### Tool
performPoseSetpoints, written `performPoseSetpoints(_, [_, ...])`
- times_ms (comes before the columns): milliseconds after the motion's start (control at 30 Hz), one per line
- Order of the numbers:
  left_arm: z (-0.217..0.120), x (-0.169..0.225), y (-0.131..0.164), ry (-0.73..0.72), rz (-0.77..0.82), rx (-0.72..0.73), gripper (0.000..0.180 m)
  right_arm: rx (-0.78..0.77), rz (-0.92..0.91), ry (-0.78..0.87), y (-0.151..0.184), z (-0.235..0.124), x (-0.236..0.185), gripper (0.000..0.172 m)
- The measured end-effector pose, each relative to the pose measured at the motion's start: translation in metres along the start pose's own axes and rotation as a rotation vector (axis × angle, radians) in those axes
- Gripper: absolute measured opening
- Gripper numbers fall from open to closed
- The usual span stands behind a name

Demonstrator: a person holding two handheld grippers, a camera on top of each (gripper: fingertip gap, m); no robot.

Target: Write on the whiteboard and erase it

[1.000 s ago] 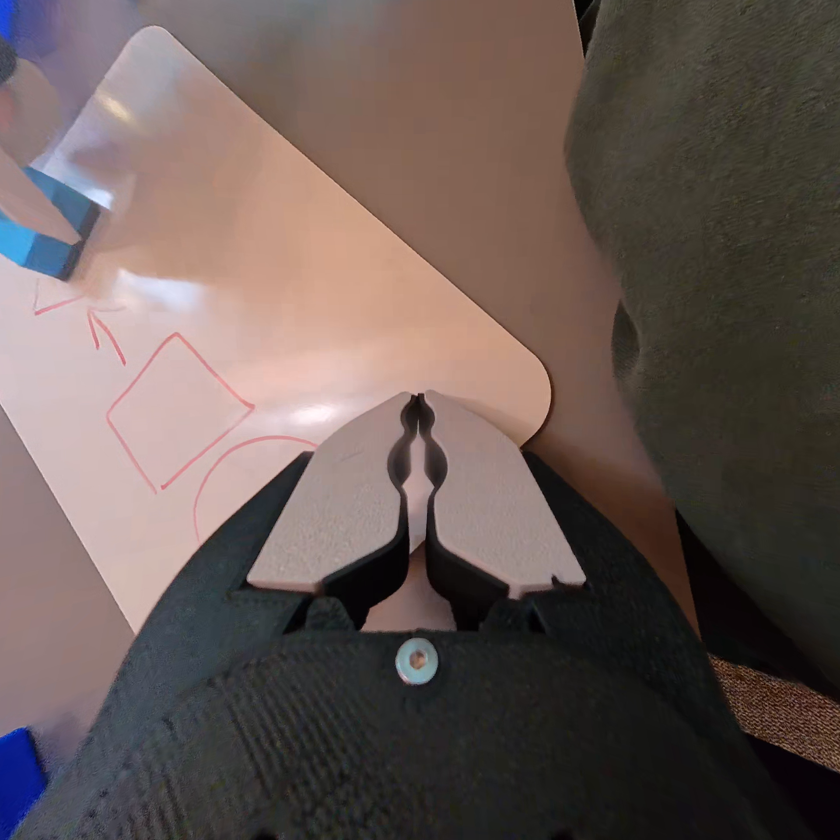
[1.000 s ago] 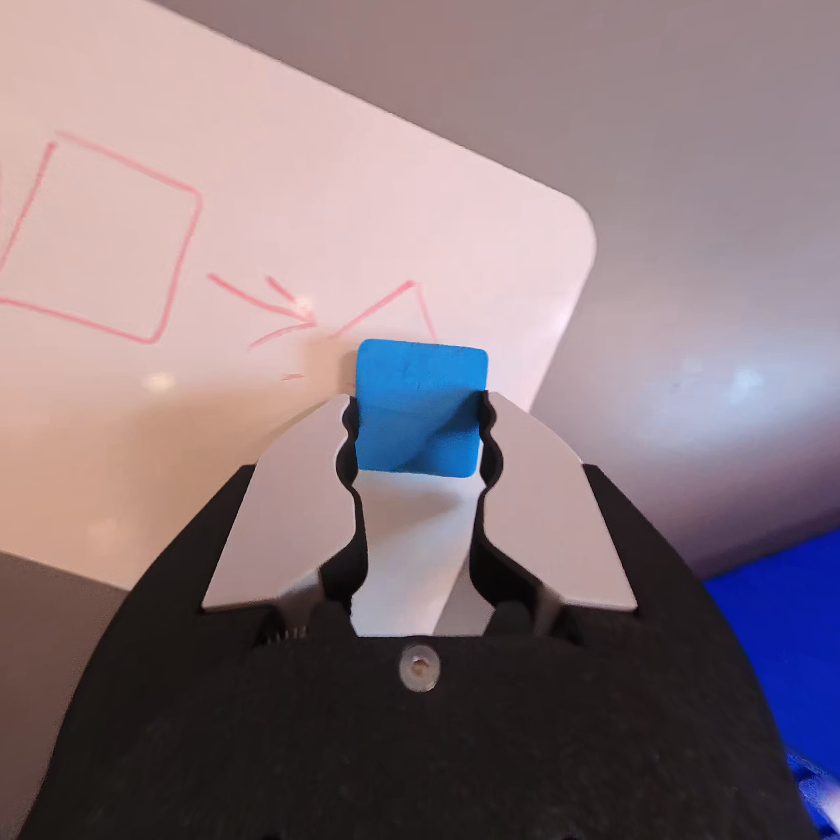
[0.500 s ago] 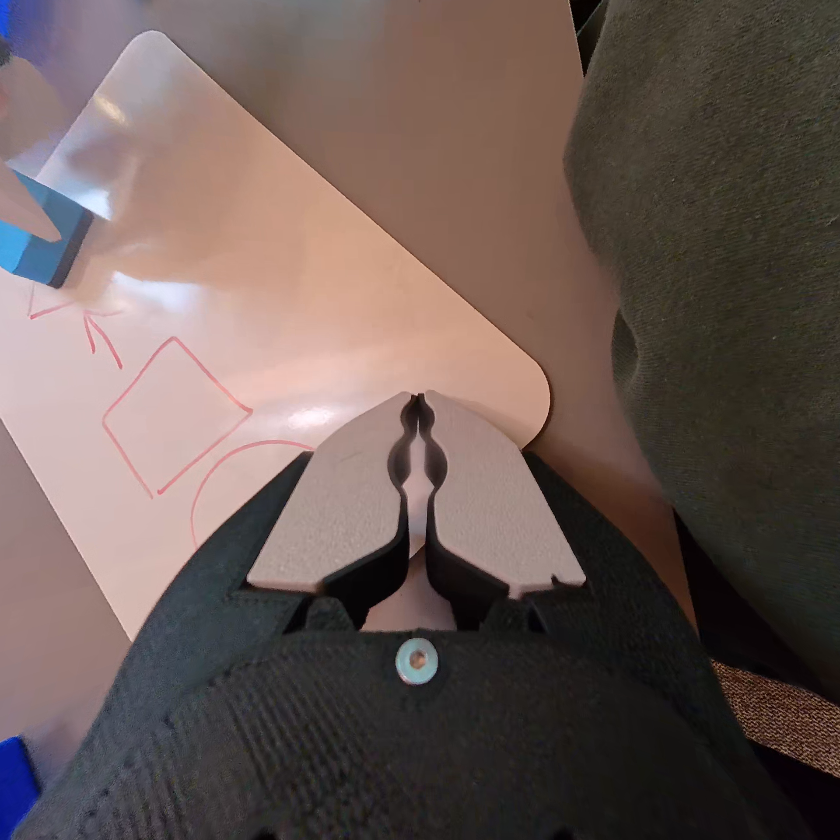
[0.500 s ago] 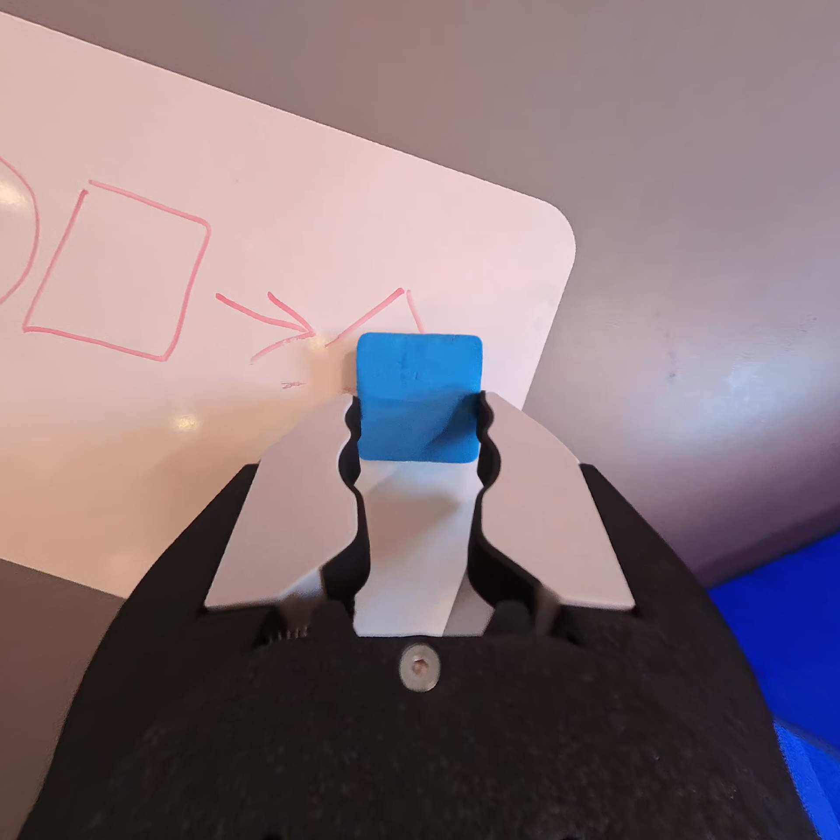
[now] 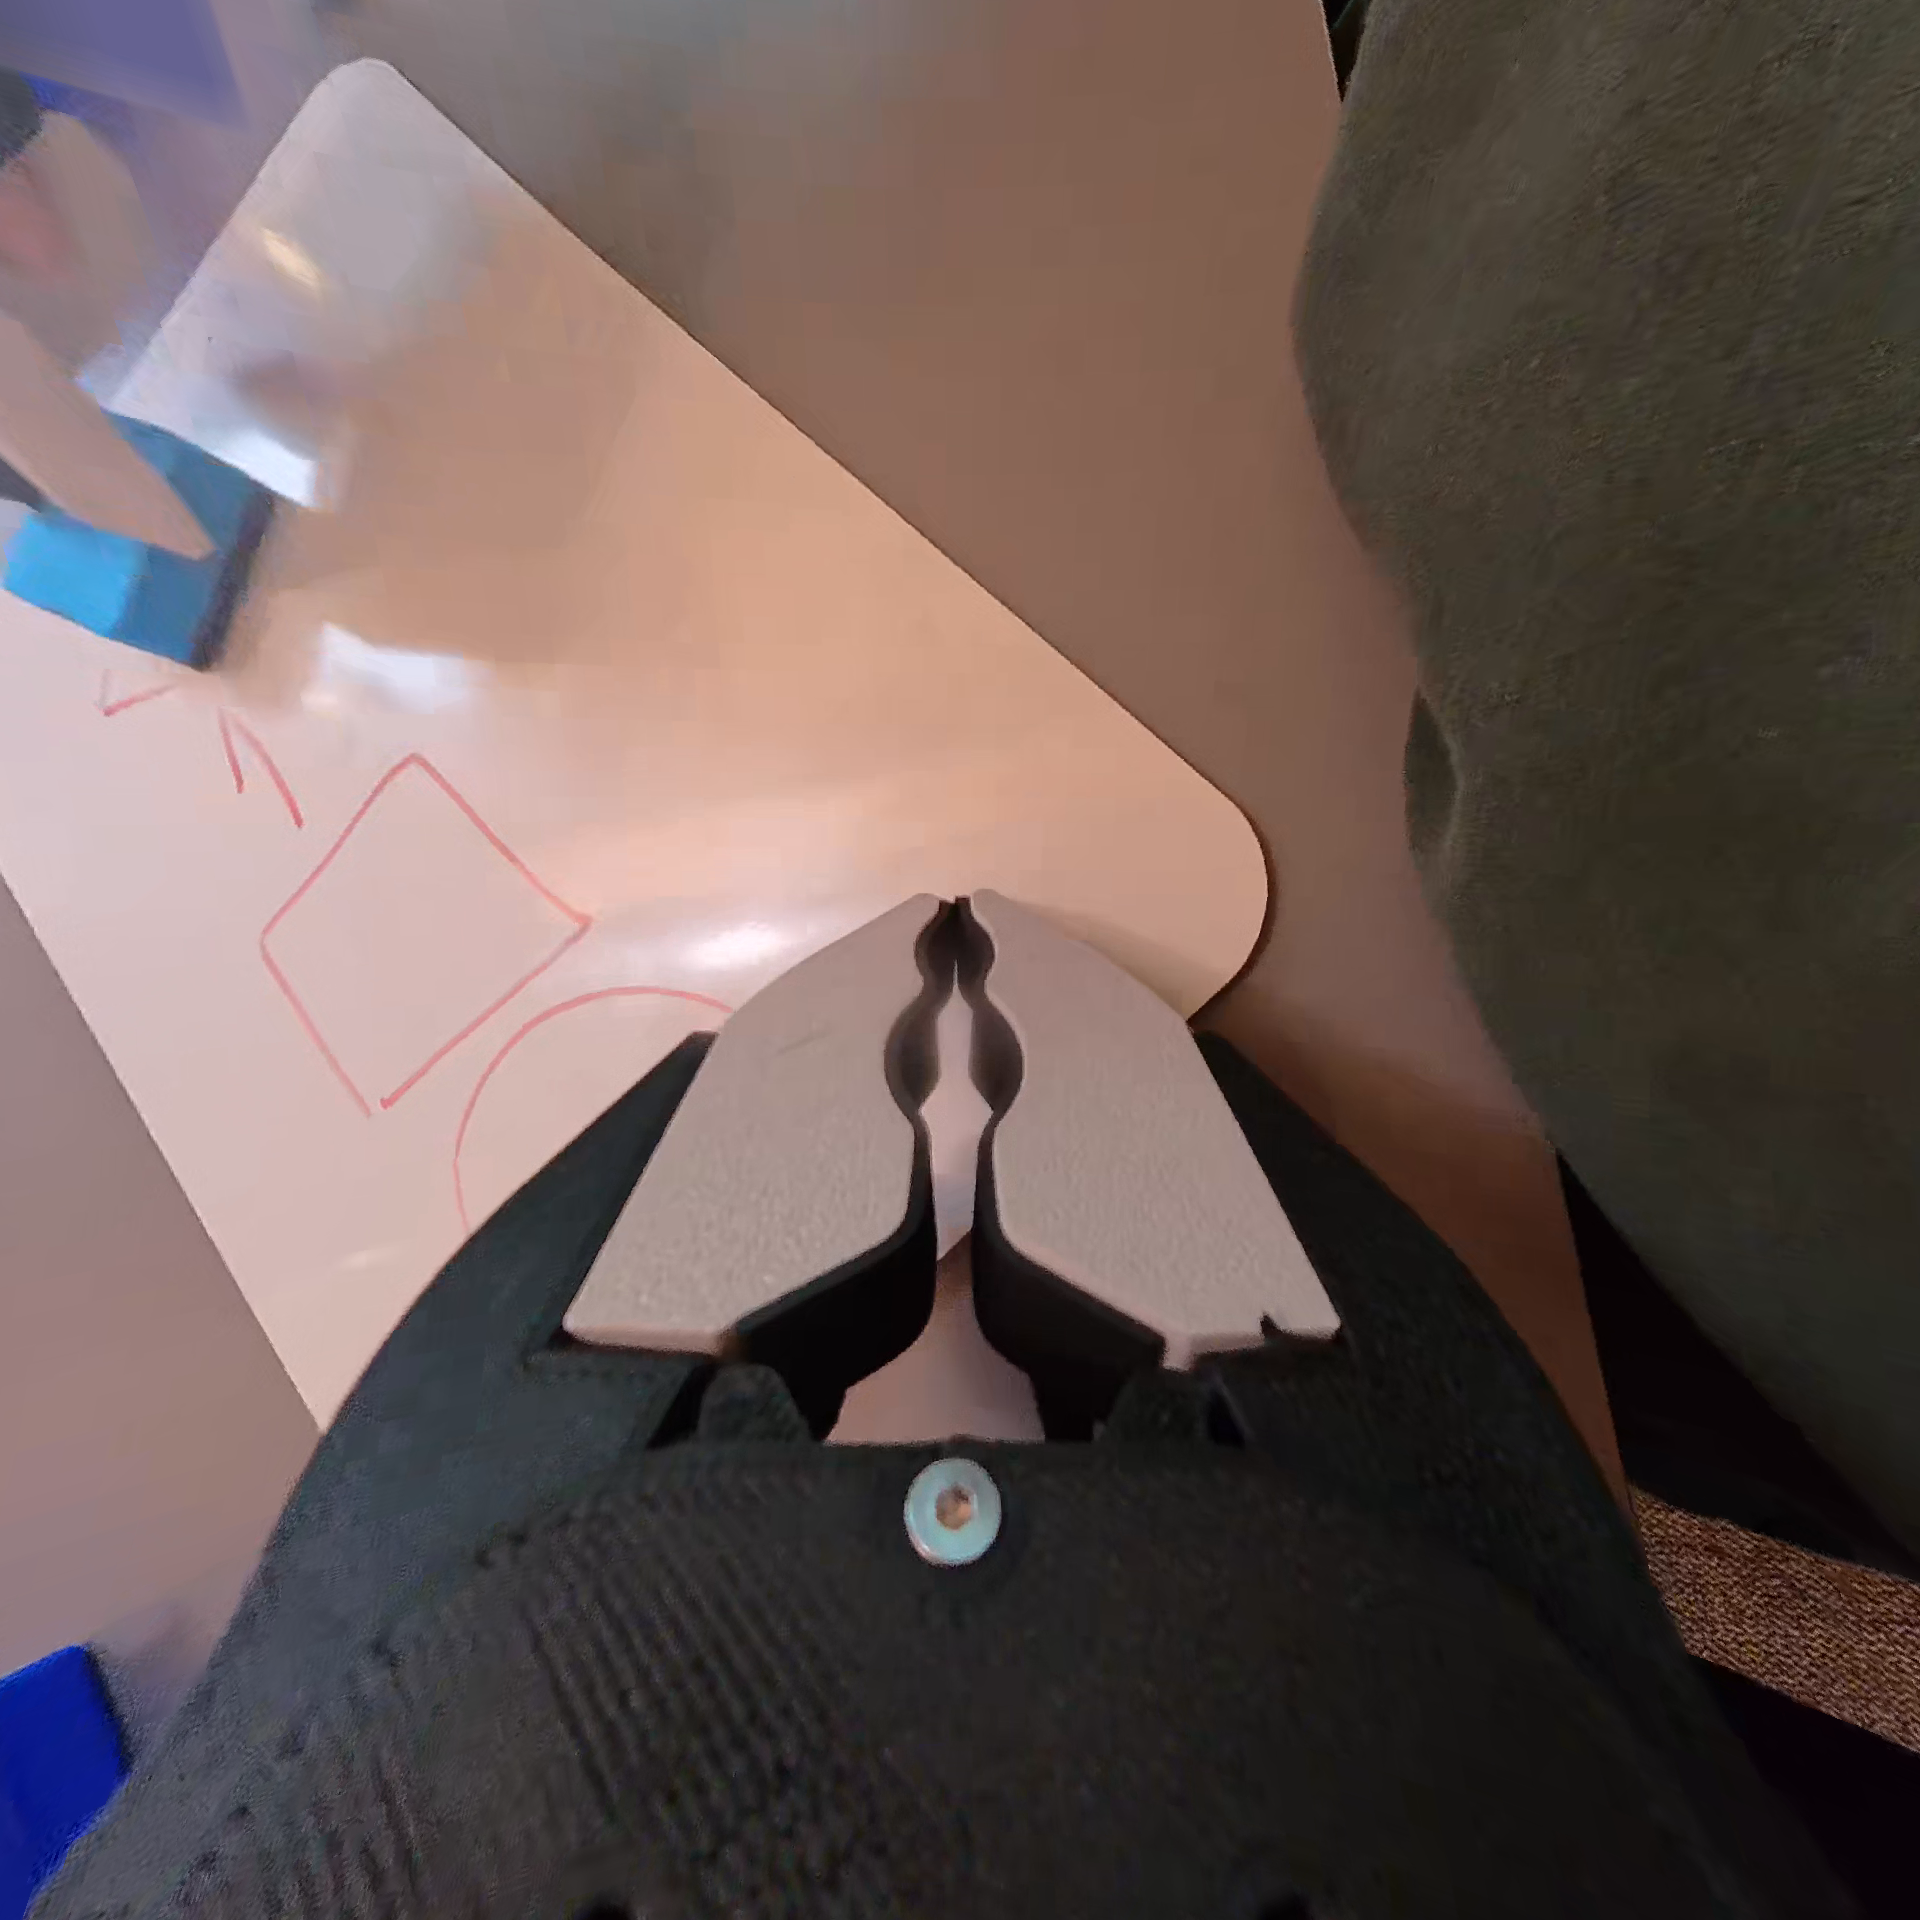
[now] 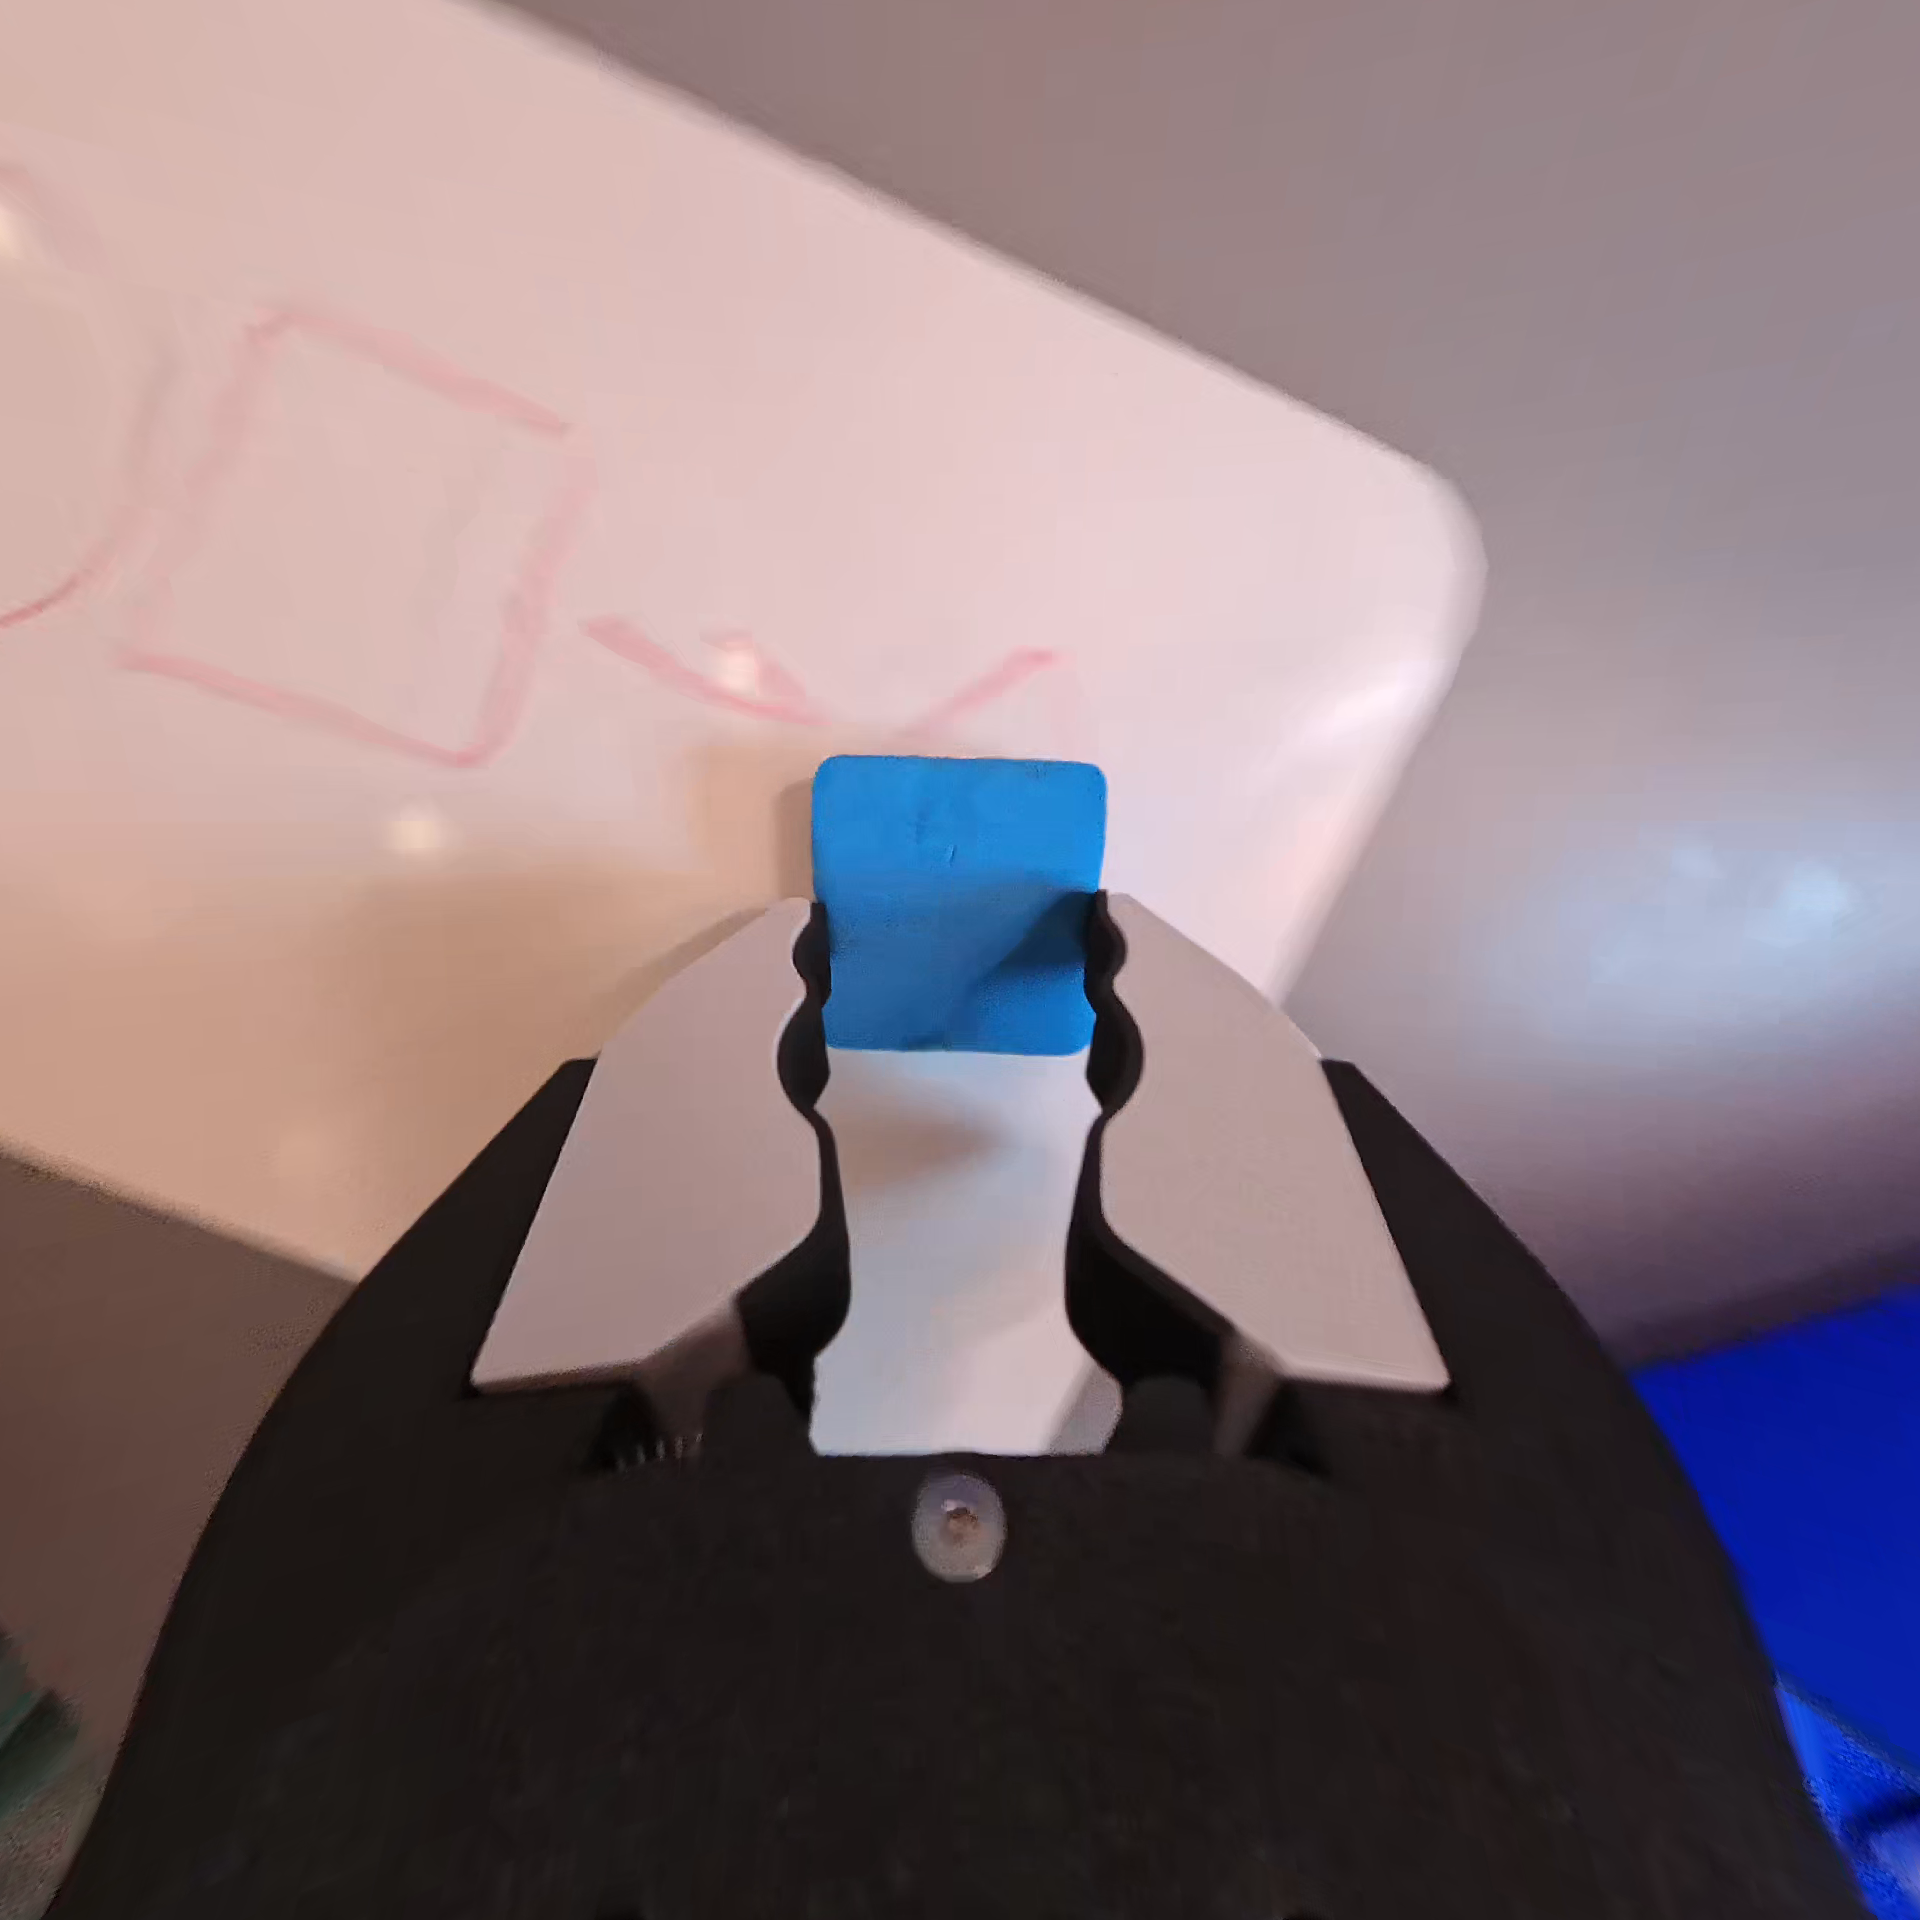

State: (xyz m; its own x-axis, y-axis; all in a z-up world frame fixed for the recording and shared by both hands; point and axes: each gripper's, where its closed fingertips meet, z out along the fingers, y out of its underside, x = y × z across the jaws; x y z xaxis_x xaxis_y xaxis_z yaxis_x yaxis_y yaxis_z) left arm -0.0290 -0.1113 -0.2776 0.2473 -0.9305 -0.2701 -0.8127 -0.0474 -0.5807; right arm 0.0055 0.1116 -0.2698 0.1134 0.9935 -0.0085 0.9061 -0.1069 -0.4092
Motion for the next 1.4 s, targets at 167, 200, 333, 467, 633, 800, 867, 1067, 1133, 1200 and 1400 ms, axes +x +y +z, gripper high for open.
performPoseSetpoints(167, [0.002,0.0,-0.003,0.006,0.024,-0.009,0.0,0.024,-0.09,-0.025,-0.034,0.016,-0.027,0.048])
performPoseSetpoints(200, [0.002,0.0,-0.003,0.0,0.024,-0.007,0.0,0.042,-0.021,0.017,-0.038,0.017,0.001,0.048])
performPoseSetpoints(333, [0.0,0.0,-0.001,-0.02,0.027,0.002,0.0,0.017,0.105,0.058,-0.016,0.007,0.044,0.048])
performPoseSetpoints(467, [0.001,0.001,-0.003,0.018,0.011,0.013,0.0,-0.031,-0.153,-0.04,-0.029,0.014,-0.042,0.048])
performPoseSetpoints(633, [0.001,0.001,-0.003,0.0,0.02,0.012,0.0,-0.029,0.046,0.029,-0.036,0.017,0.036,0.048])
performPoseSetpoints(800, [0.001,0.001,-0.003,0.028,0.002,0.02,0.0,-0.117,-0.185,-0.061,-0.025,0.012,-0.044,0.048])
performPoseSetpoints(867, [0.002,0.001,-0.003,0.032,0.0,0.019,0.0,-0.107,-0.307,-0.084,-0.041,0.02,-0.078,0.048])
performPoseSetpoints(1067, [0.001,-0.001,-0.001,-0.005,0.009,0.008,0.0,-0.101,-0.105,-0.019,-0.034,0.016,-0.011,0.048])
performPoseSetpoints(1133, [0.001,0.0,-0.001,0.004,0.01,0.009,0.0,-0.139,-0.271,-0.119,-0.023,0.011,-0.073,0.048])
performPoseSetpoints(1200, [0.001,0.0,-0.001,0.019,0.003,0.01,0.0,-0.123,-0.473,-0.132,-0.032,0.016,-0.128,0.048])
performPoseSetpoints(1400, [0.0,-0.003,0.001,-0.022,0.002,0.006,0.0,-0.093,-0.18,-0.049,-0.045,0.021,-0.034,0.048])
